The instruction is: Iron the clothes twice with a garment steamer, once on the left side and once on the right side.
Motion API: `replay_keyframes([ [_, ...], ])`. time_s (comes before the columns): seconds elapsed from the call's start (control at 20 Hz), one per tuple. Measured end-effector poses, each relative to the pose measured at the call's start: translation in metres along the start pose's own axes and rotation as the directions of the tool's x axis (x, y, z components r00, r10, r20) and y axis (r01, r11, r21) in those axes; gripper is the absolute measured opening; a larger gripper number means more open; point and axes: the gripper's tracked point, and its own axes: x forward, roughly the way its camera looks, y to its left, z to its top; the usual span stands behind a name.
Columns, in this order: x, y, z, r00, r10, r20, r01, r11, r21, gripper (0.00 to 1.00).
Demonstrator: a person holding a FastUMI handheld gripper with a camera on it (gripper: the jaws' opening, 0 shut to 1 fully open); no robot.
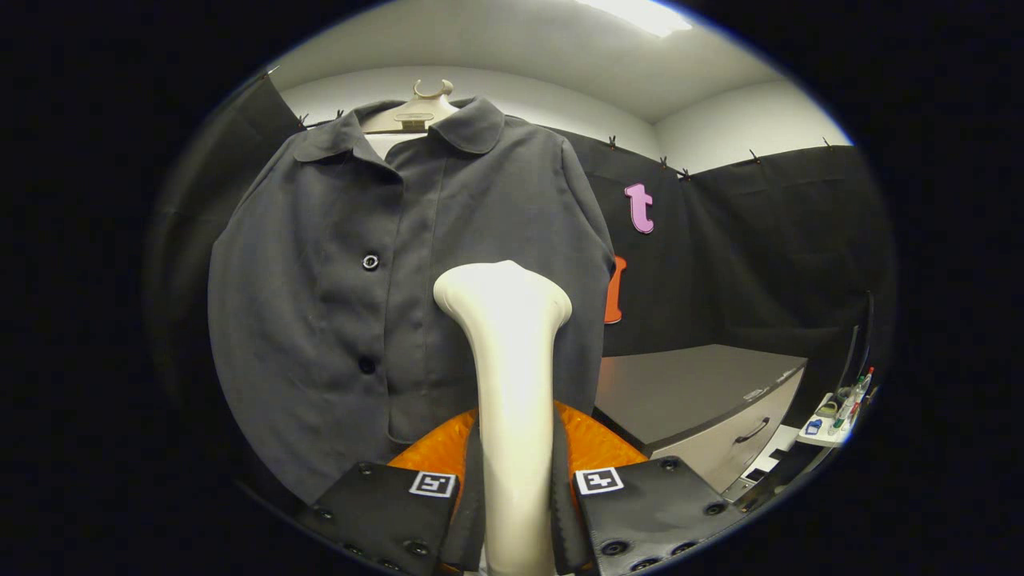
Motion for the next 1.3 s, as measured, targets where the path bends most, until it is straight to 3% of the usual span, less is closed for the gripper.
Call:
replay_keyframes([
  [1.3,-0.05,-0.006,-0.153,0.981,-0.022,-0.192,0.015,0.999,-0.038,0.41],
])
